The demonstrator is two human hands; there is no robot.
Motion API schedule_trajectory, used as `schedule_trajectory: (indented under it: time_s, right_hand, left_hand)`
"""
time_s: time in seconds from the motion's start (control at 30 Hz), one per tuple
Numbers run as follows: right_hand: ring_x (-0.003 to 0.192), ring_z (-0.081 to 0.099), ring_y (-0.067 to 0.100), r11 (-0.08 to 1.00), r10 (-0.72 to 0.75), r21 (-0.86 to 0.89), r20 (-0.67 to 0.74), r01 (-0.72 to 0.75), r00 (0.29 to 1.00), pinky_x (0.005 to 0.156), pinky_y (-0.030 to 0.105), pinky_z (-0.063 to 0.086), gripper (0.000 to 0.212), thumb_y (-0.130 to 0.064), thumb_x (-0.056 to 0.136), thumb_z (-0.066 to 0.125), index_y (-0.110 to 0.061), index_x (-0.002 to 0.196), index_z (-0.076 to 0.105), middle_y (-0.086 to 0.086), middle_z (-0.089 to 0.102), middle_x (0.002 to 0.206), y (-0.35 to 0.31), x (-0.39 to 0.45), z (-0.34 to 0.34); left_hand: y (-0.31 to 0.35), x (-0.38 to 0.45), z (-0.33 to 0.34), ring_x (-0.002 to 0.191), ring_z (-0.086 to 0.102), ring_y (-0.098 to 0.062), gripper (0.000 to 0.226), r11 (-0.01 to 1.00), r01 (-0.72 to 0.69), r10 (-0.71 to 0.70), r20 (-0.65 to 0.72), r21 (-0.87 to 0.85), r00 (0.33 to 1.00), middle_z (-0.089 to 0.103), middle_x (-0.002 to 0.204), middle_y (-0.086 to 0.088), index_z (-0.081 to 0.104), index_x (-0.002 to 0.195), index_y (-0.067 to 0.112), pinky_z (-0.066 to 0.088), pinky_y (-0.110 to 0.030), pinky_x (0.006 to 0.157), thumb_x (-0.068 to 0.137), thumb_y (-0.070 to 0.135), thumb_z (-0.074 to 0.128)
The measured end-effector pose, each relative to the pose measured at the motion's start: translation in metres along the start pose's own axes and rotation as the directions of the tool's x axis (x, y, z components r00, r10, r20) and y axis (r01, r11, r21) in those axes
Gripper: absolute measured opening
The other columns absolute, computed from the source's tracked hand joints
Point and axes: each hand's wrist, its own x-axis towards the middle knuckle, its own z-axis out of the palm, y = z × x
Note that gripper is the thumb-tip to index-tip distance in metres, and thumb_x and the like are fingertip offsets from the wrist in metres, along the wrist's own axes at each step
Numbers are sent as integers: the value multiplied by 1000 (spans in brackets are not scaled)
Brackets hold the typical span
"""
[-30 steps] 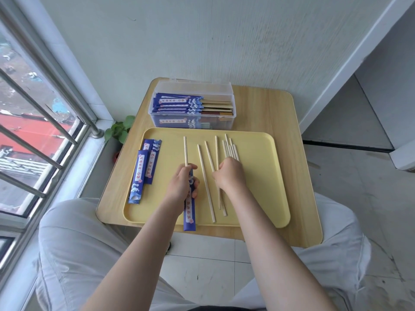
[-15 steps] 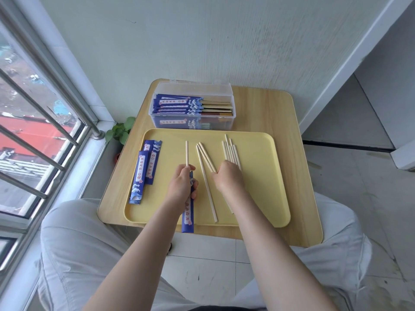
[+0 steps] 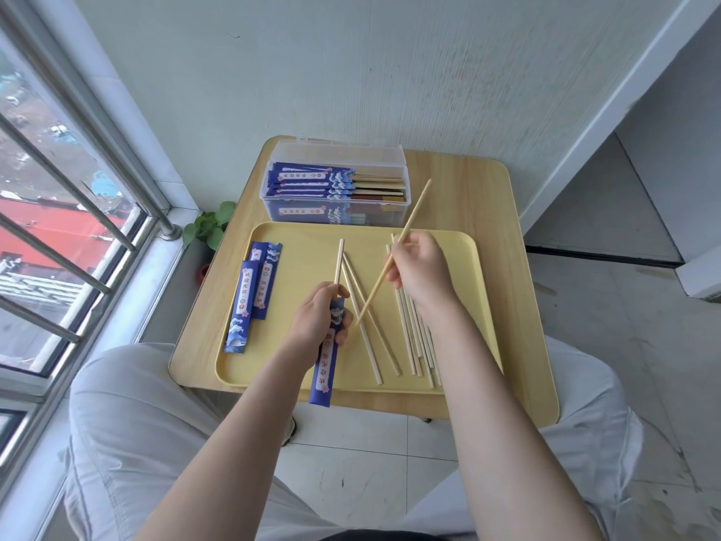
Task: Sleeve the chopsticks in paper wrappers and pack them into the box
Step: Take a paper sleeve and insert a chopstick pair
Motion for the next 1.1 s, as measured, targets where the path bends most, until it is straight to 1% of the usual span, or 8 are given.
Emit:
schedule_trajectory:
  time_s: [0.13, 0.43, 0.6, 0.7, 0.77, 0.87, 0.97, 1.1]
  right_hand:
    - [55, 55, 14, 977, -74, 197, -47, 82, 996, 48, 24, 45, 12, -6, 102, 44, -7, 112, 51, 8, 63, 81, -15, 2, -1]
    - [53, 54, 12, 963, -99, 232, -155, 134, 983, 48, 22, 44, 11, -8, 102, 43, -10, 109, 51, 9, 62, 83, -9, 8, 2]
    - [59, 58, 15, 1000, -22, 5, 109, 21, 994, 51, 27, 48, 9, -11, 98, 53, -7, 106, 56, 10, 64, 79, -4, 4, 7]
    - [64, 54, 18, 974, 106, -226, 356, -24, 928, 52, 28, 42, 8, -21, 93, 61, -13, 91, 59, 7, 62, 75, 0, 0, 6]
    - [64, 53, 18, 967, 152, -250, 415, -48, 897, 51, 27, 39, 17, -29, 94, 63, -14, 90, 59, 7, 61, 78, 0, -2, 3]
    - [59, 55, 15, 987, 114, -136, 239, -83, 964, 49, 25, 42, 29, -41, 100, 56, -12, 95, 60, 2, 61, 79, -2, 1, 3]
    - [54, 56, 15, 1000, 28, -10, 34, -28, 999, 47, 25, 44, 24, -32, 101, 55, -12, 92, 62, 3, 63, 77, -1, 8, 4]
    - [49, 53, 13, 998, -1, -69, 145, 11, 989, 45, 25, 42, 23, -24, 98, 63, -3, 89, 64, 2, 61, 67, 2, 6, 7]
  left_hand:
    - [10, -3, 10, 43, 39, -23, 23, 999, -25, 28, 72, -41, 997, 47, 58, -12, 50, 96, 9, 38, -27, 46, 103, 24, 34]
    - [14, -7, 8, 44, 39, -24, 27, 996, -90, 84, 168, 27, 982, 45, 59, -12, 51, 96, 8, 38, -27, 47, 105, 25, 33]
    - [18, -9, 12, 45, 37, -23, 27, 995, -102, 98, 141, 16, 985, 45, 58, -12, 52, 92, 7, 35, -28, 48, 105, 24, 34]
    - [19, -8, 13, 47, 38, -23, 28, 993, -112, 106, 122, 36, 987, 46, 61, -13, 52, 93, 8, 34, -30, 49, 105, 24, 33]
    - [18, -7, 12, 47, 38, -23, 29, 991, -113, 104, 116, 75, 988, 46, 63, -15, 53, 94, 7, 35, -30, 49, 105, 24, 32]
    - [17, -8, 11, 47, 39, -23, 31, 986, -113, 96, 136, 124, 986, 46, 64, -15, 54, 96, 4, 37, -29, 50, 105, 24, 33]
    - [17, -8, 12, 47, 39, -23, 31, 980, -123, 96, 165, 156, 982, 47, 64, -15, 55, 96, 3, 38, -29, 49, 105, 25, 33]
    - [19, -6, 17, 45, 33, -19, 36, 991, -96, 83, 135, 93, 987, 44, 58, -7, 55, 94, 7, 31, -28, 47, 107, 33, 34]
